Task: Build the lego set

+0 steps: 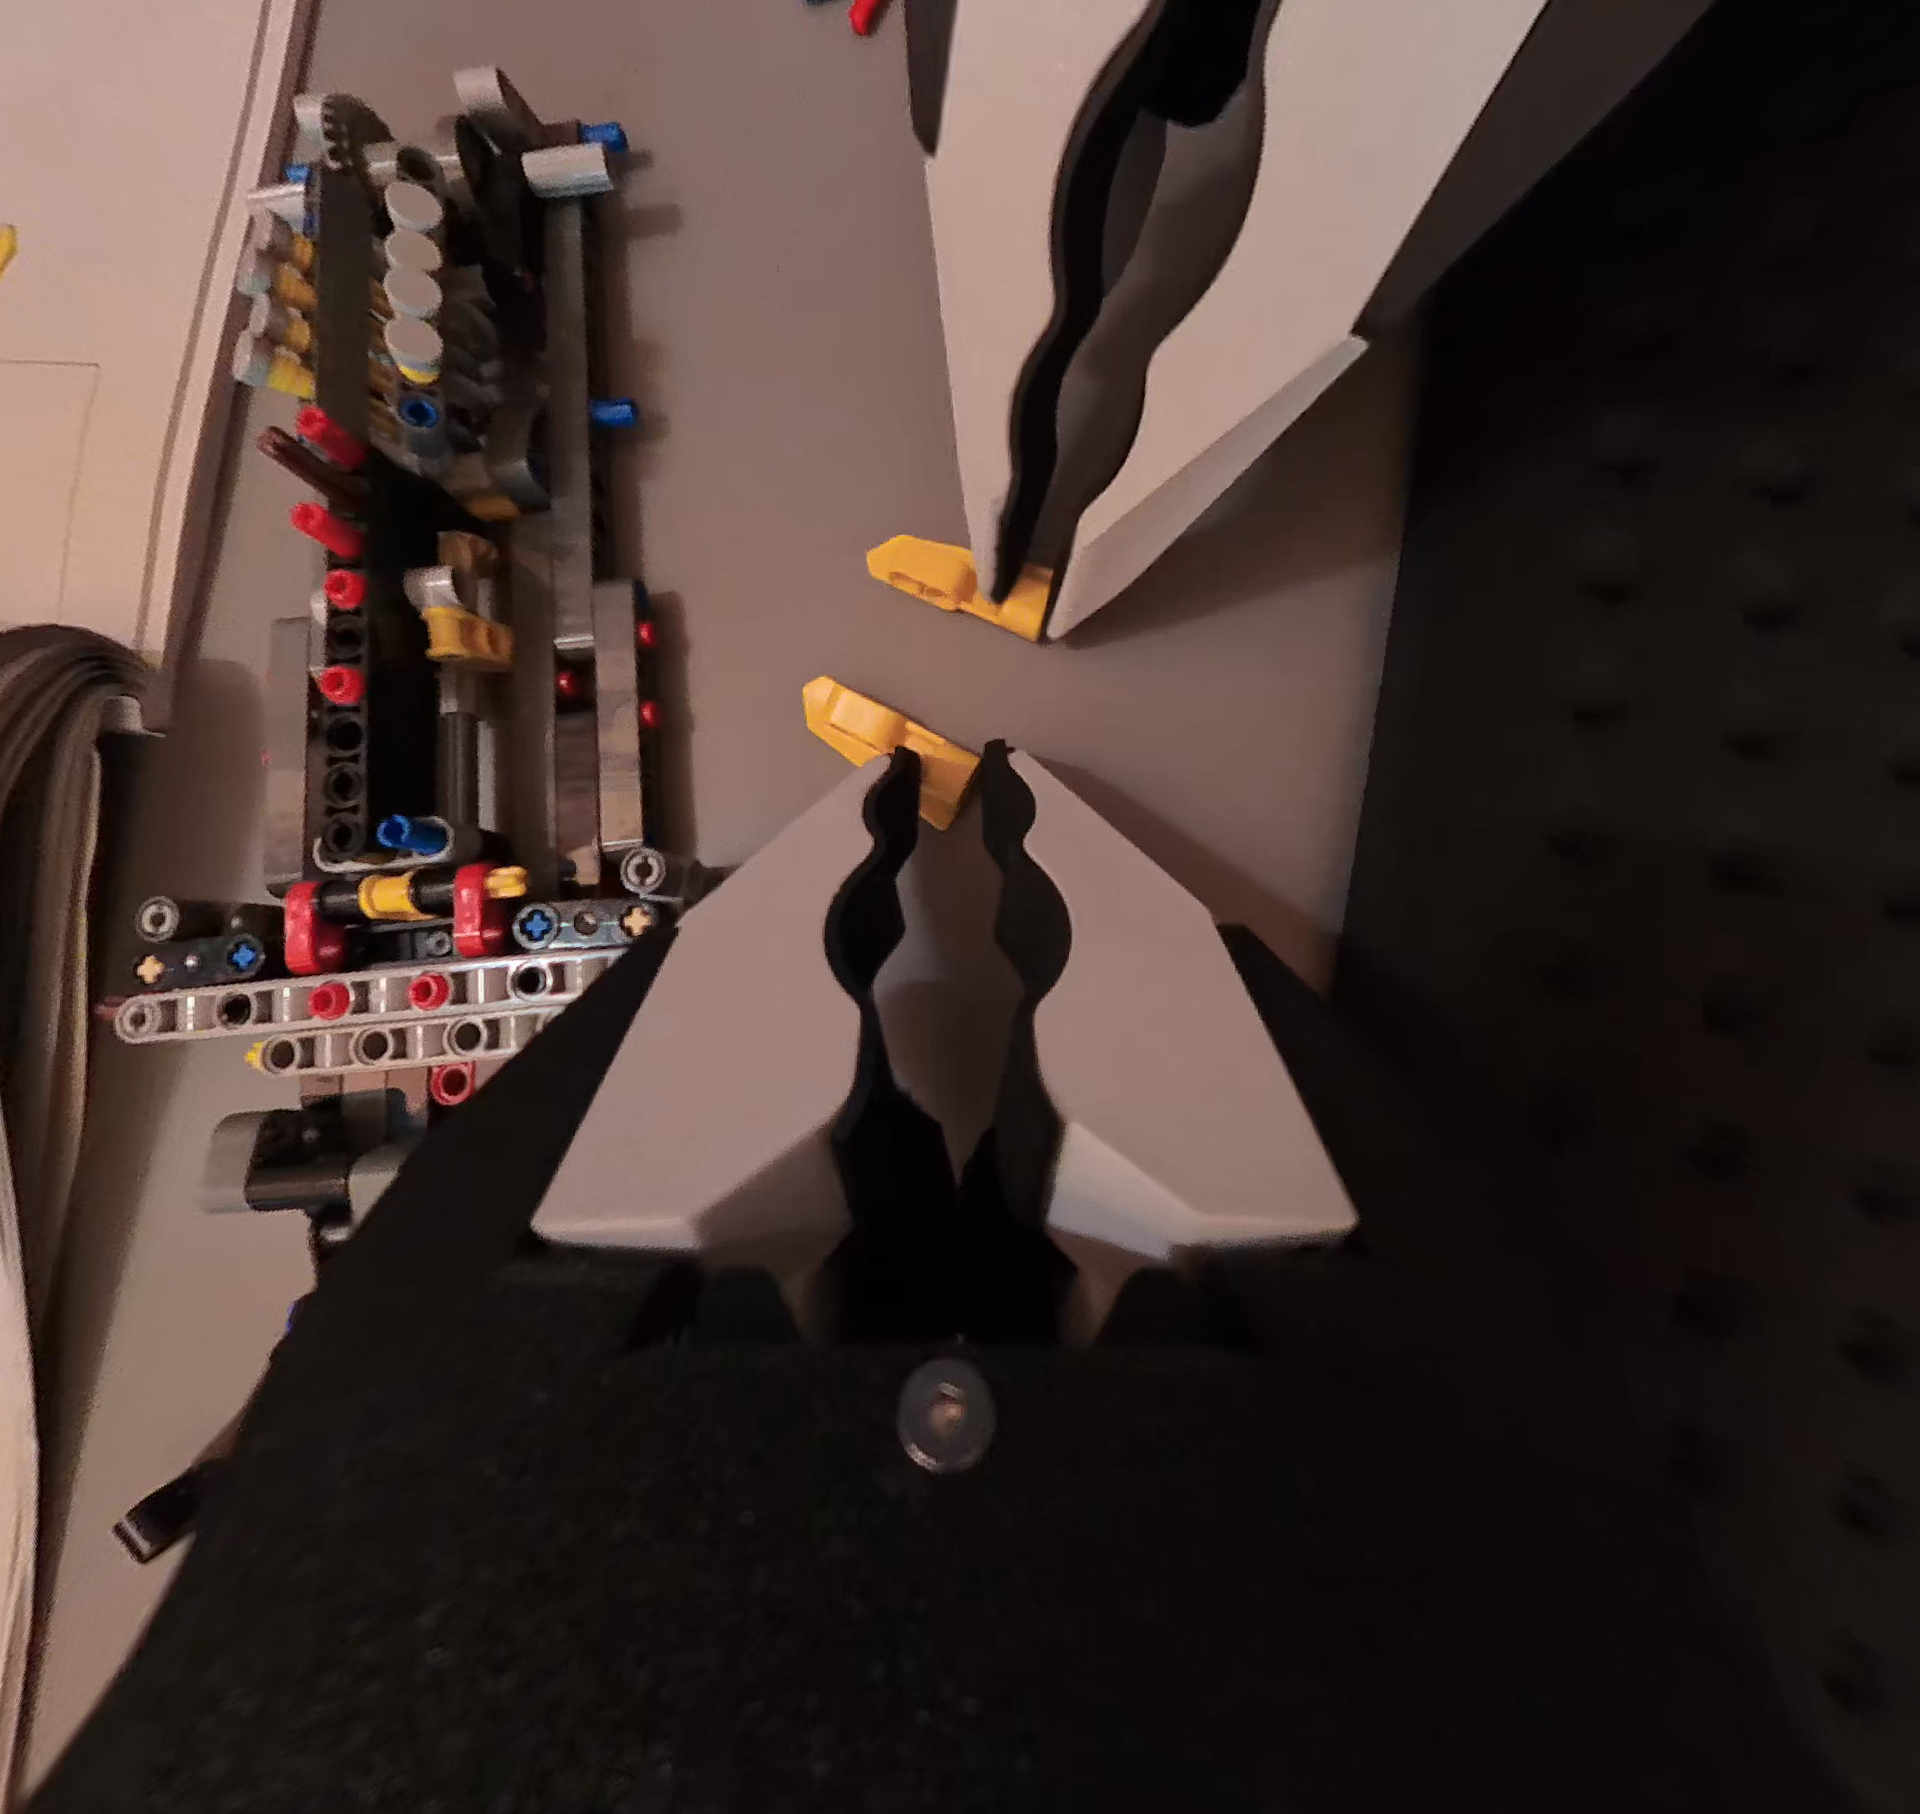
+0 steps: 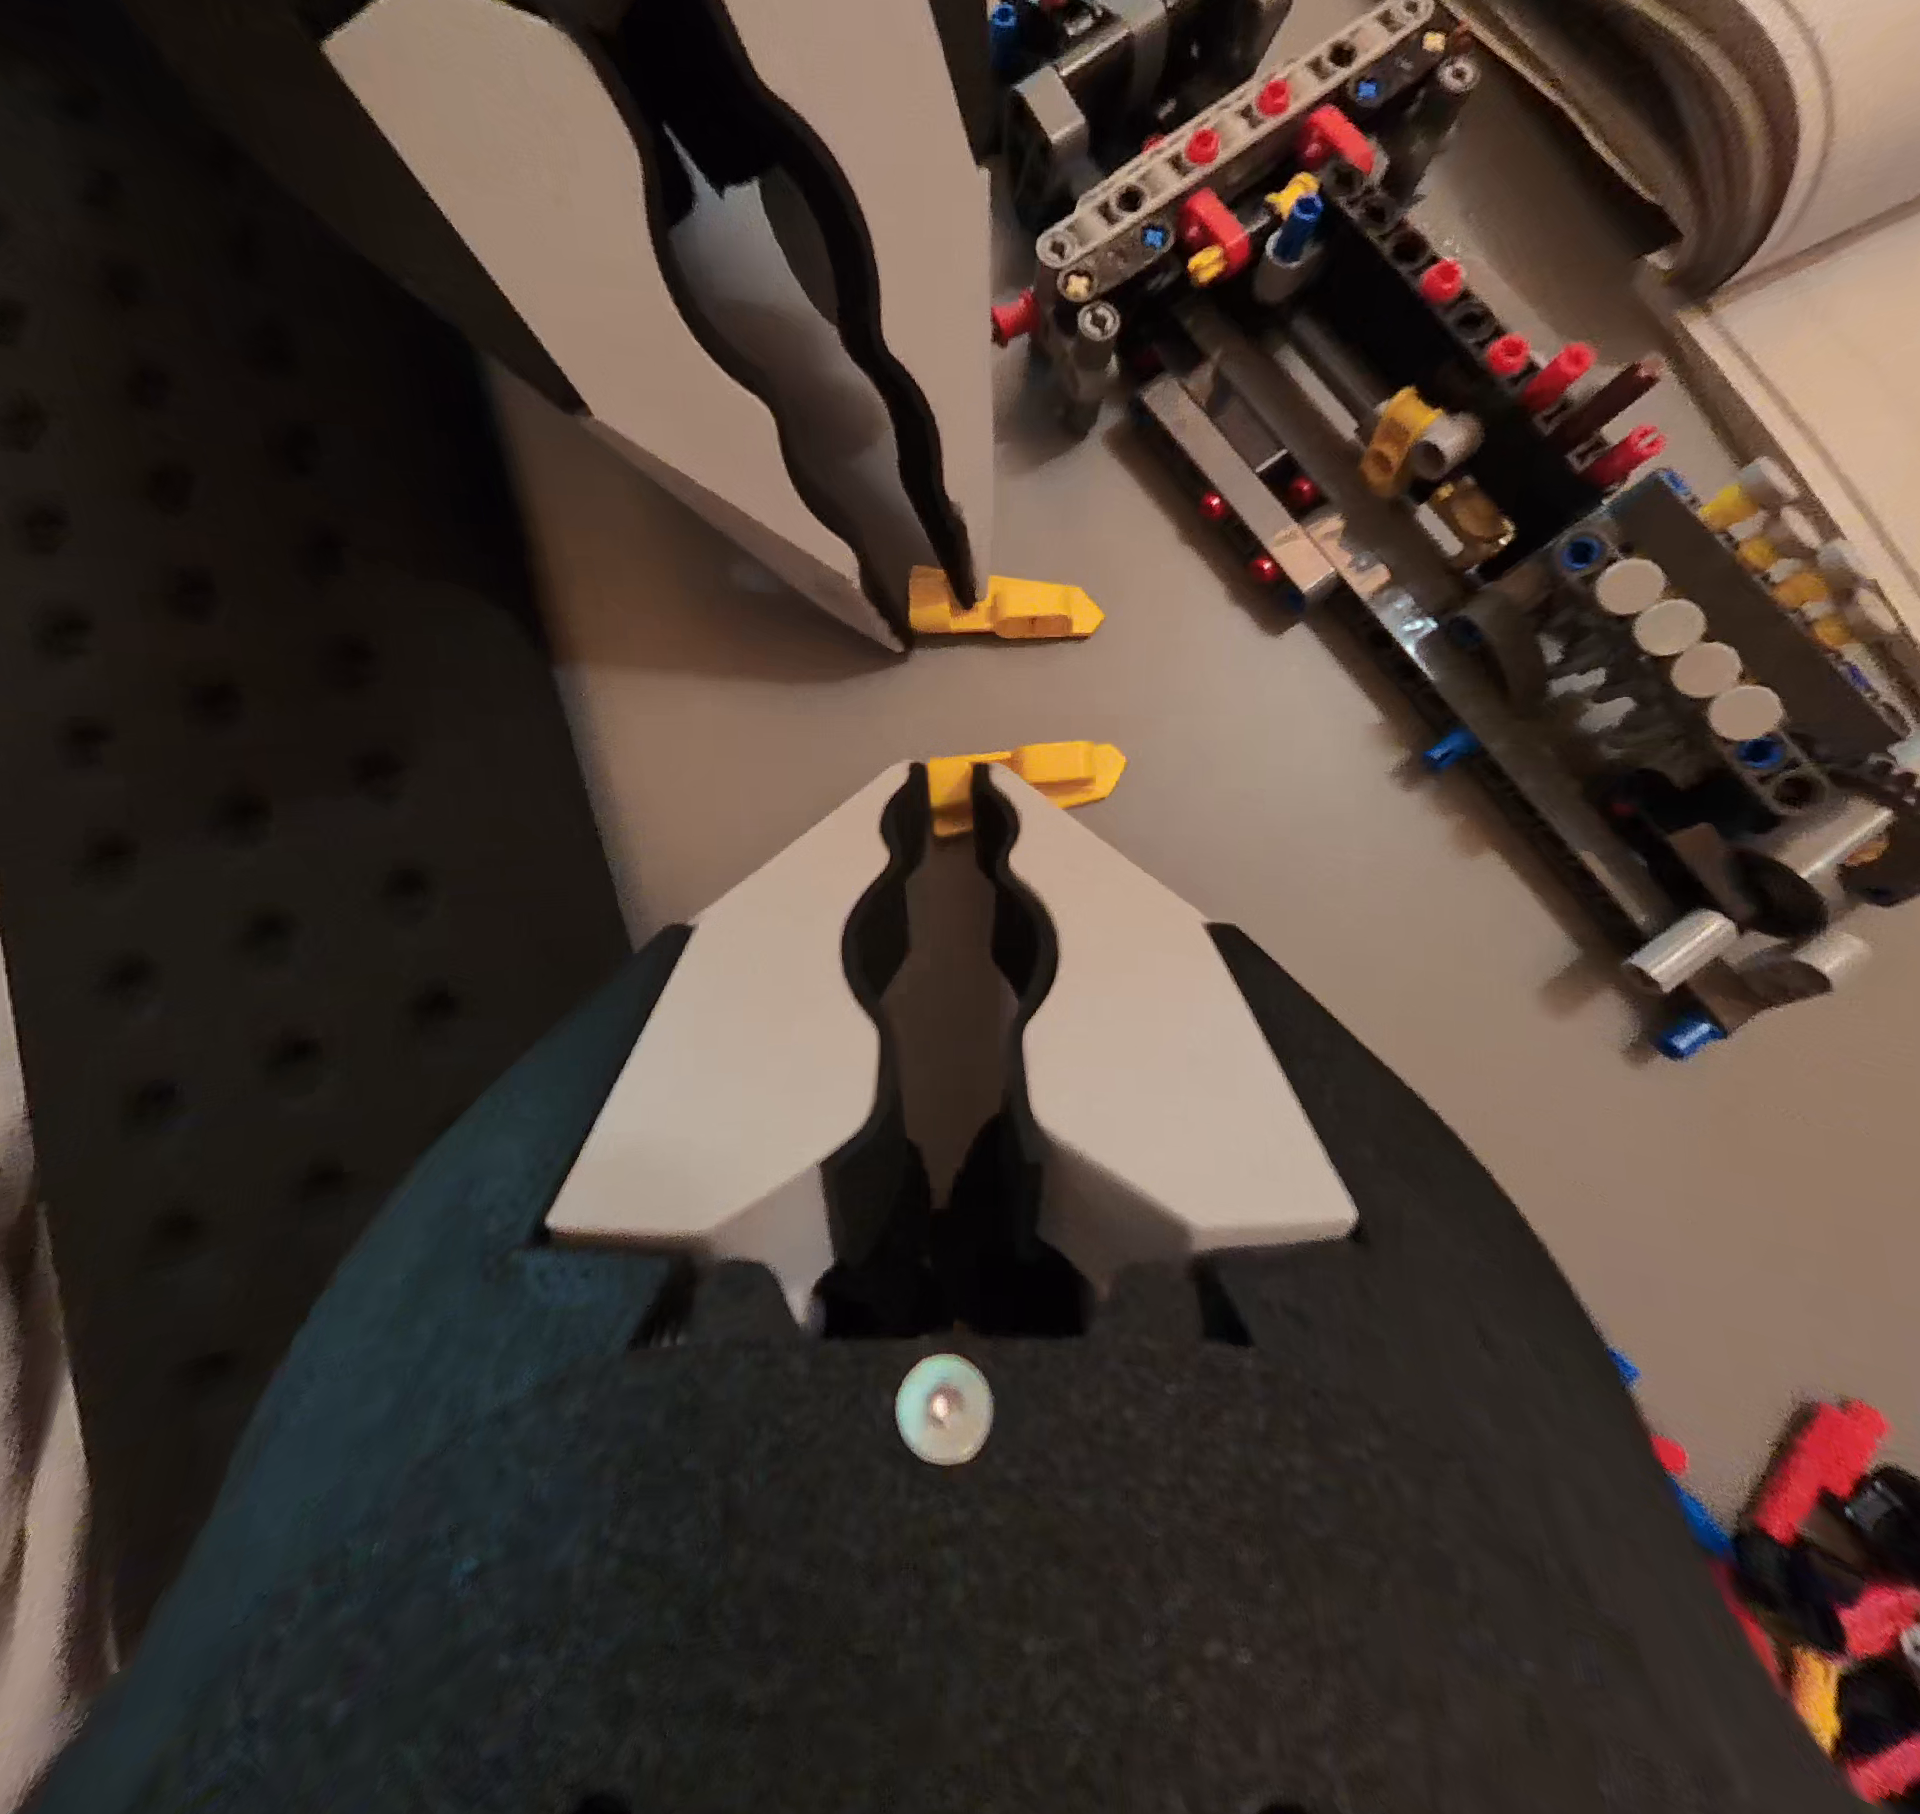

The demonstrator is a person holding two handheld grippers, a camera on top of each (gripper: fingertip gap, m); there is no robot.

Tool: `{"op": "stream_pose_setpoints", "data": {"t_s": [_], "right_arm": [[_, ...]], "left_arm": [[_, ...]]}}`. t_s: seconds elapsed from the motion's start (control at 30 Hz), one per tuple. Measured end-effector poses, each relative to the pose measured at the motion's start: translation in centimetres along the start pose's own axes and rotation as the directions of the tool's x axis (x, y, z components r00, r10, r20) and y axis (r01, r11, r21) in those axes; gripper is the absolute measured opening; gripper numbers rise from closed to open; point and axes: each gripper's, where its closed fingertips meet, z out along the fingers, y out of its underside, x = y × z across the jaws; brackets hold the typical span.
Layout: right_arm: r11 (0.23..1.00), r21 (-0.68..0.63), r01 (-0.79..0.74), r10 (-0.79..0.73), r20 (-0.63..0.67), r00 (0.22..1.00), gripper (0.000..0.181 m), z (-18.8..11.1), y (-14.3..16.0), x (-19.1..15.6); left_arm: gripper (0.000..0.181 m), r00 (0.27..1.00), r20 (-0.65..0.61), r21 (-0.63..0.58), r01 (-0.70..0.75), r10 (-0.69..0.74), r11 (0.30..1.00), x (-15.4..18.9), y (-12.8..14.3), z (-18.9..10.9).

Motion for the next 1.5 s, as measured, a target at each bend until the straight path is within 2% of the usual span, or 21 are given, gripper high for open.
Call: {"op": "stream_pose_setpoints", "data": {"t_s": [0.17, 0.3, 0.47, 0.57, 0.6, 0.67, 0.77, 0.83, 0.9, 1.0, 1.07, 1.1, 1.17, 1.27, 1.43, 1.5], "right_arm": [[0.999, 0.035, 0.018, -0.021, 0.093, 0.995, 0.007, 0.7, -0.7, -1.0], [0.998, 0.058, 0.036, -0.044, 0.147, 0.988, 0.007, 1.5, -1.7, -2.0], [0.994, 0.076, 0.084, -0.098, 0.207, 0.973, 0.007, 2.8, -3.2, -3.3], [0.991, 0.083, 0.104, -0.121, 0.225, 0.967, 0.009, 3.1, -3.8, -3.8], [0.99, 0.095, 0.102, -0.122, 0.232, 0.965, 0.011, 2.7, -4.1, -3.8], [0.983, 0.168, 0.071, -0.106, 0.205, 0.973, 0.012, 1.2, -5.2, -3.1], [0.958, 0.286, -0.033, -0.002, 0.12, 0.993, 0.013, -0.9, -7.6, 0.0], [0.938, 0.335, -0.089, 0.083, 0.031, 0.996, 0.02, -1.4, -9.1, 3.0], [0.91, 0.396, -0.126, 0.166, -0.069, 0.984, 0.021, -1.7, -10.8, 6.0], [0.842, 0.508, -0.18, 0.261, -0.092, 0.961, 0.024, -1.8, -13.2, 8.5], [0.782, 0.575, -0.24, 0.333, -0.06, 0.941, 0.026, -1.7, -13.3, 9.5], [0.767, 0.588, -0.257, 0.362, -0.065, 0.93, 0.028, -1.5, -12.8, 9.9], [0.783, 0.572, -0.243, 0.376, -0.124, 0.918, 0.029, -1.2, -11.2, 10.3], [0.823, 0.527, -0.212, 0.36, -0.193, 0.913, 0.028, -0.9, -9.9, 11.0], [0.785, 0.565, -0.253, 0.373, -0.105, 0.922, 0.028, -1.4, -11.3, 11.0], [0.793, 0.559, -0.244, 0.359, -0.105, 0.928, 0.027, -1.2, -11.2, 10.8]], "left_arm": [[0.01, 0.997, -0.003, -0.014, 0.079, -0.079, 0.997, 0.8, 0.6, -0.7], [0.01, 0.988, 0.101, -0.072, 0.128, -0.12, 0.989, 0.8, 2.3, -2.0], [0.01, 0.969, 0.171, -0.076, 0.196, -0.181, 0.978, 1.2, 3.5, -3.1], [0.028, 0.963, 0.137, -0.041, 0.238, -0.231, 0.97, 1.6, 3.4, -3.2], [0.035, 0.957, 0.13, -0.02, 0.265, -0.26, 0.964, 1.5, 3.3, -3.5], [0.038, 0.949, 0.098, 0.071, 0.294, -0.3, 0.953, 0.9, 2.6, -5.0], [0.038, 0.935, 0.103, 0.2, 0.315, -0.34, 0.928, -2.3, 2.2, -8.5], [0.034, 0.911, 0.171, 0.312, 0.311, -0.375, 0.898, -6.6, 2.1, -11.5], [0.029, 0.856, 0.215, 0.458, 0.336, -0.469, 0.823, -11.8, 2.2, -14.8], [0.029, 0.679, 0.262, 0.59, 0.451, -0.686, 0.67, -19.5, 5.2, -18.7], [0.029, 0.552, 0.301, 0.637, 0.49, -0.777, 0.595, -22.7, 8.2, -20.0], [0.029, 0.498, 0.318, 0.654, 0.501, -0.807, 0.567, -23.5, 9.6, -20.3], [0.029, 0.432, 0.329, 0.652, 0.539, -0.84, 0.533, -23.9, 11.9, -19.9], [0.029, 0.398, 0.395, 0.6, 0.571, -0.828, 0.561, -23.5, 14.2, -19.0], [0.029, 0.406, 0.451, 0.584, 0.539, -0.795, 0.607, -24.1, 14.9, -19.9], [0.028, 0.396, 0.496, 0.576, 0.516, -0.773, 0.634, -24.7, 15.5, -20.6]]}}
